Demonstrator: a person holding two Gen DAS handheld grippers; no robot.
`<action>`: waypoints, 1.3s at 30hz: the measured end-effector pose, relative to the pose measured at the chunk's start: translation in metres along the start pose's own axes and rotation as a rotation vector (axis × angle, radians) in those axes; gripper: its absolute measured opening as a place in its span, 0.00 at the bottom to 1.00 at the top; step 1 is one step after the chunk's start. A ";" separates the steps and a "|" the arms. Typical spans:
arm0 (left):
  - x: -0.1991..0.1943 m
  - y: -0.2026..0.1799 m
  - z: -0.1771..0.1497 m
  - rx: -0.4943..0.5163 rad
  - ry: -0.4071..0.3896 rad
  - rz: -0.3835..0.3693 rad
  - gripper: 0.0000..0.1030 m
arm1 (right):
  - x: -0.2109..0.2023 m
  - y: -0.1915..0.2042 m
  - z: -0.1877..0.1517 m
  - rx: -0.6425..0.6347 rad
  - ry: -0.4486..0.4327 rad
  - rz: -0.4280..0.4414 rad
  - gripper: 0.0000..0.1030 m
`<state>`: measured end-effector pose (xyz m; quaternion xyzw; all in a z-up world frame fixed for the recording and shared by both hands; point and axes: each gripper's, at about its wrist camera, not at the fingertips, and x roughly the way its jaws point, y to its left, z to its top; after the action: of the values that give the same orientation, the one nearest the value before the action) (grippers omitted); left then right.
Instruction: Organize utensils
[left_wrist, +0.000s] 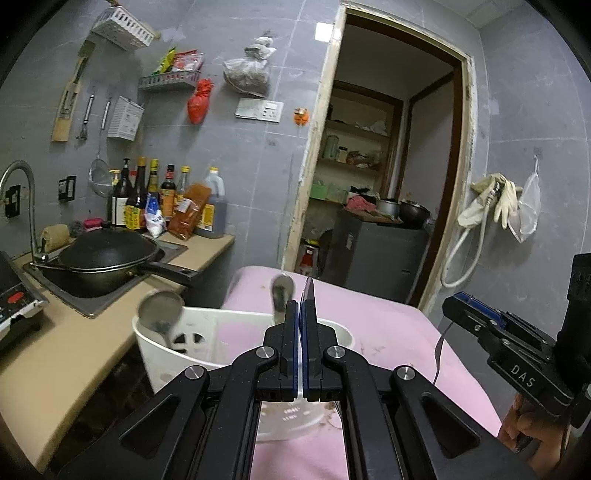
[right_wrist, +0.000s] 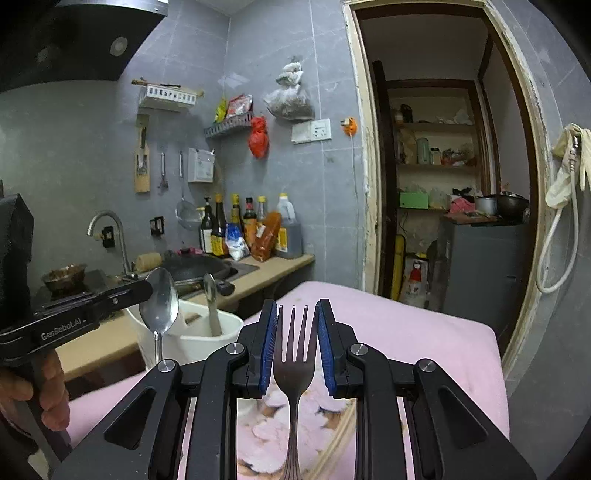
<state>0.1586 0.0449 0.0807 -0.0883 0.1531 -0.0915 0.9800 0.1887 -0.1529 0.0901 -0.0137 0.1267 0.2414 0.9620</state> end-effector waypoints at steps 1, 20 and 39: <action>-0.002 0.004 0.005 -0.005 -0.007 0.006 0.00 | 0.000 0.001 0.003 0.000 -0.003 0.008 0.19; -0.034 0.080 0.091 0.071 -0.239 0.363 0.00 | 0.026 0.069 0.114 -0.112 -0.194 0.196 0.19; 0.040 0.069 0.005 0.203 -0.187 0.394 0.00 | 0.103 0.052 0.022 -0.022 0.022 0.225 0.19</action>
<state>0.2082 0.1045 0.0603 0.0340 0.0662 0.0952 0.9927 0.2571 -0.0572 0.0873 -0.0126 0.1351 0.3490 0.9272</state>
